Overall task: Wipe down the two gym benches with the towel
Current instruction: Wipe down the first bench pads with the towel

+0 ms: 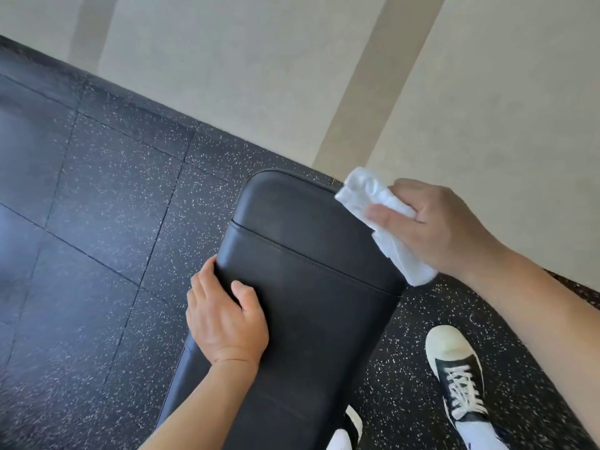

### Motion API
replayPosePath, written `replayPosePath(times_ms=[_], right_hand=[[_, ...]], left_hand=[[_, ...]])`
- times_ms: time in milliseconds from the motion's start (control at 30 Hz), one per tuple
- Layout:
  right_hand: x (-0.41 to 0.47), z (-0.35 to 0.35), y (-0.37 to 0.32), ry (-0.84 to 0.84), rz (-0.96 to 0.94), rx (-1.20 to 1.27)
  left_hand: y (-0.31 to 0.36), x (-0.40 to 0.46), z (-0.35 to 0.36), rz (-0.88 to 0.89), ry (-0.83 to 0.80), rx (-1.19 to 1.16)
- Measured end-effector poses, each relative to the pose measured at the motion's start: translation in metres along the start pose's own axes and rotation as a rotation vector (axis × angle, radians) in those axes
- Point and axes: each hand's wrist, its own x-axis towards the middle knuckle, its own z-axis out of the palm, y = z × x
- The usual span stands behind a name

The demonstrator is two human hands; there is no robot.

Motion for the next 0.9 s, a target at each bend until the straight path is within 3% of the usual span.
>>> replayPosePath(times_ms=[167, 267, 367, 533, 667, 900], right_hand=[[0.078, 0.033, -0.042, -0.156, -0.014, -0.066], [0.094, 0.045, -0.053, -0.16, -0.056, -0.072], [0.056, 0.03, -0.031, -0.059, -0.054, -0.106], [-0.042, 0.023, 0.013, 0.32, -0.005, -0.008], [-0.048, 0.051, 0.007, 0.539, 0.077, -0.02], [0.004, 0.049, -0.001, 0.542, 0.066, -0.171]], left_hand=[[0.004, -0.001, -0.001, -0.012, 0.018, -0.014], [0.004, -0.002, 0.0, -0.02, 0.037, -0.005], [0.002, -0.002, 0.0, -0.016, 0.035, 0.002], [0.002, -0.002, 0.001, -0.014, 0.034, -0.001], [0.003, -0.002, -0.001, -0.004, 0.041, -0.001], [-0.002, -0.002, 0.003, 0.023, 0.058, -0.019]])
